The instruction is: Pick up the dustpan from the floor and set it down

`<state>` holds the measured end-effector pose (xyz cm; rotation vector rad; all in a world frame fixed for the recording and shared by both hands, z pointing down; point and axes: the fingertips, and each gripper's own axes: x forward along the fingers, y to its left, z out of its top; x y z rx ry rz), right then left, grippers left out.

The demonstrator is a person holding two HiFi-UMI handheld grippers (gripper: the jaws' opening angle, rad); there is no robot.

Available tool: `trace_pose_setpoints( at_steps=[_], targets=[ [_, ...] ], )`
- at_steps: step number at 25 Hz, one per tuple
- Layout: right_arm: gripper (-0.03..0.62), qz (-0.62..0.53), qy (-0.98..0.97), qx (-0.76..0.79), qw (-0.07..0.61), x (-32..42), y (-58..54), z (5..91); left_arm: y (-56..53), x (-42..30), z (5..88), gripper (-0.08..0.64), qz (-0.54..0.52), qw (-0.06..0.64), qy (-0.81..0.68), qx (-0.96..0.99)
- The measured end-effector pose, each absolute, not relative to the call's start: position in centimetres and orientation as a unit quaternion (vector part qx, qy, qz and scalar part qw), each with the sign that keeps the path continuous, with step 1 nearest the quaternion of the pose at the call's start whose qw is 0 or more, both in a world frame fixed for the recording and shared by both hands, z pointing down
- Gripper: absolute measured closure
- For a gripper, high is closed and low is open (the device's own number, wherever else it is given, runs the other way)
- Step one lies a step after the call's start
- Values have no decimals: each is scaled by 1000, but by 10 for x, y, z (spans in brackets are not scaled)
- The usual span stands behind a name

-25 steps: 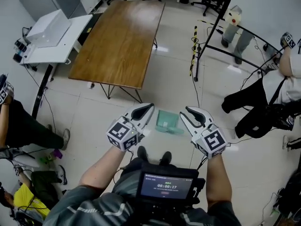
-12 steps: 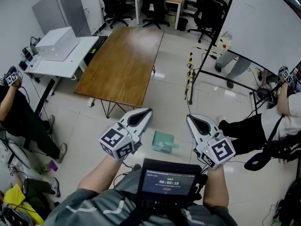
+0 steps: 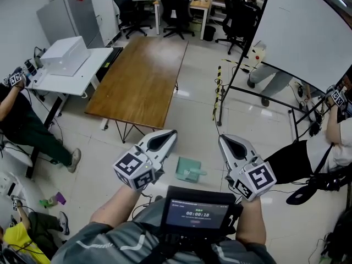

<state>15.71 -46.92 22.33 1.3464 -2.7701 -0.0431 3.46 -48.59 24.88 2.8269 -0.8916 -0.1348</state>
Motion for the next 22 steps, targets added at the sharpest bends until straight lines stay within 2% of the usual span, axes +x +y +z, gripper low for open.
trace_pose_setpoints(
  at_steps=[13,22],
  targets=[
    [575,-26,-892,450,26,167,-451,213,-469,41,246,540,-37,77,-296,951],
    [575,-28,-900,433,34,183,-449,221,-461,41,254,540,-30,76,-348,934]
  ],
)
